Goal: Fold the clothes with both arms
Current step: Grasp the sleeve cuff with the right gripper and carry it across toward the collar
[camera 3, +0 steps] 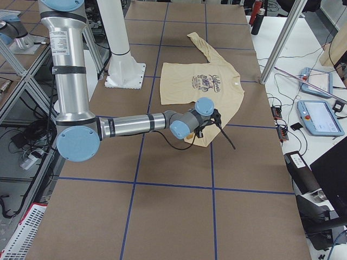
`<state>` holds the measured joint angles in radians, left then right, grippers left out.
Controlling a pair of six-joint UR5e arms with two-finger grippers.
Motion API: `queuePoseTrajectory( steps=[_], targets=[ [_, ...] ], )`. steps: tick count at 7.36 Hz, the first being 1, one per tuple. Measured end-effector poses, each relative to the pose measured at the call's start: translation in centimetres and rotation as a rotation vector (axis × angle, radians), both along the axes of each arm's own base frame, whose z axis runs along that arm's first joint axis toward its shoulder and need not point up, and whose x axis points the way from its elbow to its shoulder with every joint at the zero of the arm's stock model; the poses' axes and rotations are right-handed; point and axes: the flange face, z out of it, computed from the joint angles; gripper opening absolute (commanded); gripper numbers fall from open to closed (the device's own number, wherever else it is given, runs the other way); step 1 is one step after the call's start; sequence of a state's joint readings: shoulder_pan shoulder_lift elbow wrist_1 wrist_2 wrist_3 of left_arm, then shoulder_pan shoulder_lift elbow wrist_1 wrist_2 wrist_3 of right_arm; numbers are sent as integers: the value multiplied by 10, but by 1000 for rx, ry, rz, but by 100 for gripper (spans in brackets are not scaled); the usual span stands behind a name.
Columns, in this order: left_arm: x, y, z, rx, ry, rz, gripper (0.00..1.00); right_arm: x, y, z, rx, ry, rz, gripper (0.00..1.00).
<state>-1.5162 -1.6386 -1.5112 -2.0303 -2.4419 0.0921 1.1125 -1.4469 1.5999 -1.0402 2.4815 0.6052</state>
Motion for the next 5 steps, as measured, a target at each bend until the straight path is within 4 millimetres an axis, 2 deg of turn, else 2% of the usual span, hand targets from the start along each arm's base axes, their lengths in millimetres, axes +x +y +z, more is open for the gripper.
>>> queuePoseTrajectory(
  steps=[2, 5],
  targets=[
    [0, 1, 1, -1, 0, -1, 99, -32, -44, -95, -127, -88, 100, 0],
    [-1, 1, 0, -1, 0, -2, 99, -79, -103, -228, -157, -179, 150, 0]
  ],
)
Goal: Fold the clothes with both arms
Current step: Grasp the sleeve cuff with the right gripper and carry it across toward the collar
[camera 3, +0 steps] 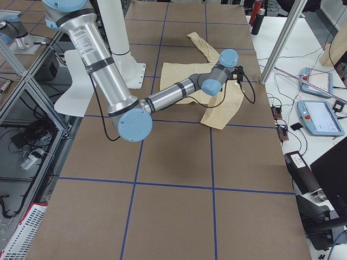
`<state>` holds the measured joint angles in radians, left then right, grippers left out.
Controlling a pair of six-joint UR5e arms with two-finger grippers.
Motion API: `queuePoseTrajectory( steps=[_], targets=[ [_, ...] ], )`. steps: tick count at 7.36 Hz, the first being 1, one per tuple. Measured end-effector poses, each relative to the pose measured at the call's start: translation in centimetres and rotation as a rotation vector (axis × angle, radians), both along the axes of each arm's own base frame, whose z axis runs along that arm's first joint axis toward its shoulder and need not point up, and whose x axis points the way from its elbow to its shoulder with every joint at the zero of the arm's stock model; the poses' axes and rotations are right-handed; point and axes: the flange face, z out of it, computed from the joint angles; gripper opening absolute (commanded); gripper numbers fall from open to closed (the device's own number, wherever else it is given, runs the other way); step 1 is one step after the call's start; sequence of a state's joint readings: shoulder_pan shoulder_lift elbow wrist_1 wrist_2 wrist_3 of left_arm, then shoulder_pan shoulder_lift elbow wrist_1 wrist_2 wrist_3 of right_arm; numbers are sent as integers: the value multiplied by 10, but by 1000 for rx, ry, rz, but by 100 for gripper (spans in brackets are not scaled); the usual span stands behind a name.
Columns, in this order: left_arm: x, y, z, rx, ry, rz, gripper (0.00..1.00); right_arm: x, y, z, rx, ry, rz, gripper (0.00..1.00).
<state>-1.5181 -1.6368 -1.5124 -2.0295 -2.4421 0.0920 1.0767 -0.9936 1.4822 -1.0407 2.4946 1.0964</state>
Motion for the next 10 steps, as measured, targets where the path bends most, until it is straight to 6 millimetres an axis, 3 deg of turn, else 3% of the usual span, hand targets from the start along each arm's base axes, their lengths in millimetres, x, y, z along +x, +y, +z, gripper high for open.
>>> queuePoseTrajectory(
  steps=[3, 5, 7, 10],
  targets=[
    [0, 0, 0, -1, -1, -1, 99, -45, -32, -114, 79, -39, 32, 0],
    [0, 1, 2, -8, -2, -1, 99, -115, -30, -165, 142, -14, 67, 0],
    [0, 1, 3, -19, 6, 1, 99, -175, -27, -183, 166, 28, 101, 0],
    [3, 0, 1, -62, 45, -21, 99, -233, -28, -180, 174, 95, 142, 0]
  ],
)
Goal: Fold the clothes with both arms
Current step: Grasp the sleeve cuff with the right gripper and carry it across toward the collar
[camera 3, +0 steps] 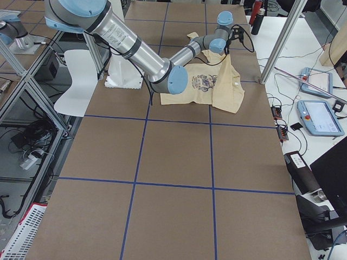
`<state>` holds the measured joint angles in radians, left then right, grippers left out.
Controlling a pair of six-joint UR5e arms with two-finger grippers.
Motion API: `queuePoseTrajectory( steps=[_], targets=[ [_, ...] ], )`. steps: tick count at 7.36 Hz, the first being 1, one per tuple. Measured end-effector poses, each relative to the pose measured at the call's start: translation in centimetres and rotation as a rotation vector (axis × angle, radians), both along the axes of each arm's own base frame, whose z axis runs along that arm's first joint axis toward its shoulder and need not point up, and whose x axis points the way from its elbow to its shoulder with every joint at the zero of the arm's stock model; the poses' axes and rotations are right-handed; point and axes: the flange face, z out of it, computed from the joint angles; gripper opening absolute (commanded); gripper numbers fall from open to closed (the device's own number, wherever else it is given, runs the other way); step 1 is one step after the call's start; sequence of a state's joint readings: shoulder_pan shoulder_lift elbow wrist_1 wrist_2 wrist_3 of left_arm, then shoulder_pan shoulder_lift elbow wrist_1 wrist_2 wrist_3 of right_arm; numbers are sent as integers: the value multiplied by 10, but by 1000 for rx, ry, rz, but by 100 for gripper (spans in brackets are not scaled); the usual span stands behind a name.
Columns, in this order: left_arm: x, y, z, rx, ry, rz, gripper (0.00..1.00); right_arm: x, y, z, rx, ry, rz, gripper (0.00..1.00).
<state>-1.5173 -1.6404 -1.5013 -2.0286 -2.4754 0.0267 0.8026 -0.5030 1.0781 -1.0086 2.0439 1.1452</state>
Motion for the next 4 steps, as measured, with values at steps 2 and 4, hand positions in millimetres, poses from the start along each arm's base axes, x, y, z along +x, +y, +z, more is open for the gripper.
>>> queuePoseTrajectory(
  steps=[2, 4],
  targets=[
    [0, -1, 4, -12, 3, -4, 99, -38, 4, 10, -5, 28, -6, 0],
    [0, -1, 12, -23, 1, 0, 99, -67, 11, 10, -6, 54, -6, 0]
  ],
)
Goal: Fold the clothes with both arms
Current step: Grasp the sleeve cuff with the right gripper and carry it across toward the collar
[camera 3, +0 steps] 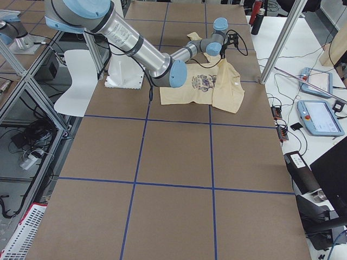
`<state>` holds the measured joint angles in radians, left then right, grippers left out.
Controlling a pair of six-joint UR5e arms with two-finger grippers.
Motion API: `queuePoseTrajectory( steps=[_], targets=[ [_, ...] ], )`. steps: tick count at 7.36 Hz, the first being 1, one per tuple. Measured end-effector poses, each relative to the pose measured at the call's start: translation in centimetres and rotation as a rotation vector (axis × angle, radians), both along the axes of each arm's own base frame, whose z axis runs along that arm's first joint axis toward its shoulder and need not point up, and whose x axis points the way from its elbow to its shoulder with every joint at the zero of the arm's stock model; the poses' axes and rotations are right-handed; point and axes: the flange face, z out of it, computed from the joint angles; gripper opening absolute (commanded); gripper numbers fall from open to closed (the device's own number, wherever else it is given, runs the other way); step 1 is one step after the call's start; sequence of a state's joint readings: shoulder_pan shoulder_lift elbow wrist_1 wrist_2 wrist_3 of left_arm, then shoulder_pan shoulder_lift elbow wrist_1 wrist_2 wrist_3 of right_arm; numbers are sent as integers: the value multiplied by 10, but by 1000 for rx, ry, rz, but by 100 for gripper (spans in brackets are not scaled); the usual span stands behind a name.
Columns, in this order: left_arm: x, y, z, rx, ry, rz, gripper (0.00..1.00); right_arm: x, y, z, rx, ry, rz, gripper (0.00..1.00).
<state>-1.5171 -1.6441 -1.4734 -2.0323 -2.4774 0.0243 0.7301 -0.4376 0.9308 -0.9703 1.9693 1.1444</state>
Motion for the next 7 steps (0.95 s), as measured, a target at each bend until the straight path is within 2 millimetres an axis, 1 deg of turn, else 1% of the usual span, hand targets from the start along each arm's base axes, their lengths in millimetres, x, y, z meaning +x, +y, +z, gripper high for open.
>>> queuePoseTrajectory(
  steps=[1, 2, 3, 5, 7],
  targets=[
    [0, 0, 1, -2, -1, 0, 99, -9, 2, -5, 6, 7, 7, 0],
    [0, 0, 2, -3, -1, 0, 99, -13, 3, -12, 12, 8, 13, 97],
    [0, -1, 3, -7, 0, -1, 99, -15, 3, -19, 16, 7, 22, 100],
    [0, -2, 7, -13, -1, 0, 99, -18, 2, -25, 26, 10, 41, 100],
    [0, -3, 7, -18, 0, -1, 100, -18, 2, -27, 28, 10, 50, 100]
  ],
)
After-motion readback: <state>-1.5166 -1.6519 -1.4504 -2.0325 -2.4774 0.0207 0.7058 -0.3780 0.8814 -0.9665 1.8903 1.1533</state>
